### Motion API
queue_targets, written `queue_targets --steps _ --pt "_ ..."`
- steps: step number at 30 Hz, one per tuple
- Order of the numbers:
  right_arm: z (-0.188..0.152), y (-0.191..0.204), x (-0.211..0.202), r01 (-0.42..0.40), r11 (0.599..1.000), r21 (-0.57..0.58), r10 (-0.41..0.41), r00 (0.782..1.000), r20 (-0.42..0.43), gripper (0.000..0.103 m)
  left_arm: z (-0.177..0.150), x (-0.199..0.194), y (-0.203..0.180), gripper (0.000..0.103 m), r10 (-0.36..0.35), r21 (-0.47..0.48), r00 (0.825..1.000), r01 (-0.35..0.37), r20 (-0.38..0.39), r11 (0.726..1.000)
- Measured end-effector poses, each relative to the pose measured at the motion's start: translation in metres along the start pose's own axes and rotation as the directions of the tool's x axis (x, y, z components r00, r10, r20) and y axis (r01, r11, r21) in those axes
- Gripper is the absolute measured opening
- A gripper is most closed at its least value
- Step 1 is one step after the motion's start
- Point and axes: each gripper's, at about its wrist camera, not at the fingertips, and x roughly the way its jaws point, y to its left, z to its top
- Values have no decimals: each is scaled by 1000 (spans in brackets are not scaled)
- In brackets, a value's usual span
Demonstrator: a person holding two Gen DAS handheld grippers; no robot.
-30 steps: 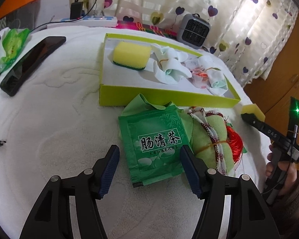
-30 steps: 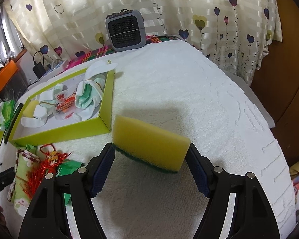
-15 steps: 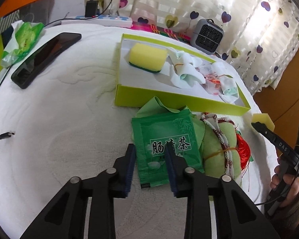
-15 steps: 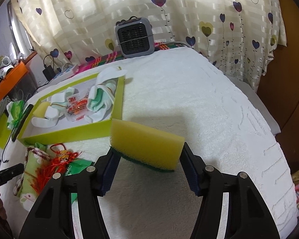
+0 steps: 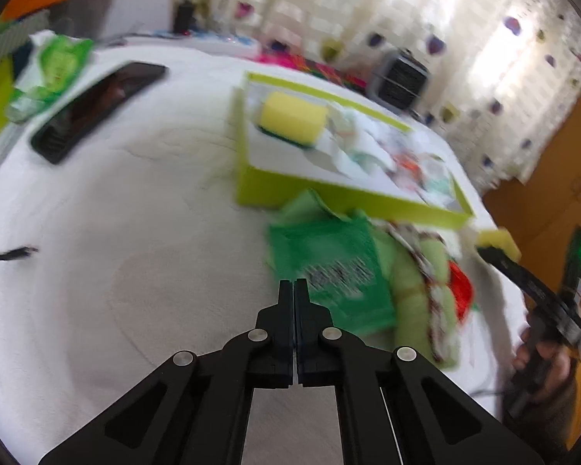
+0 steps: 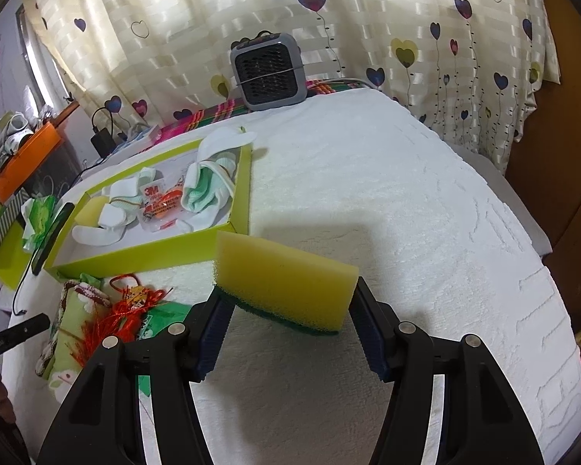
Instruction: Organize soft objects
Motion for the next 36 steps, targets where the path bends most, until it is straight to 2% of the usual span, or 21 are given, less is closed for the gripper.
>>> queue_targets --steps 3,5,7,13,19,21,26,30,34,36 --pt "-1 1 -1 -2 1000 -1 2 1000 1 61 -7 -2 4 8 -82 -44 996 80 -33 996" --pt "-2 1 -1 -2 1000 -3 2 1000 2 61 -13 -7 9 26 -126 -81 991 123 -35 989" --pt "-2 2 -1 -5 1000 -4 5 1000 1 61 -17 -14 14 34 -151 -111 988 147 -27 983" --pt "-2 5 0 -7 1000 -15 7 1000 -1 61 -22 -14 18 37 -270 -200 962 259 -29 945" --pt "-3 6 -1 -7 1000 -13 7 1000 3 61 -27 5 33 40 -382 -370 924 345 -29 862" --pt "-3 5 -1 -7 1000 -11 7 1000 2 61 -26 4 35 40 -388 -385 922 356 -7 852" --pt "-3 6 0 -8 1000 -13 8 1000 -3 61 -19 0 37 40 -388 -384 921 374 43 844" --pt "-3 5 0 -6 1000 -7 6 1000 -2 61 -13 -3 35 40 -380 -363 922 378 69 852" --pt "-3 5 1 -5 1000 -5 5 1000 -3 61 -7 -2 35 40 -336 -341 938 343 81 875" --pt "-3 5 1 -6 1000 -5 6 1000 -4 61 -2 1 38 40 -325 -359 941 335 91 871"
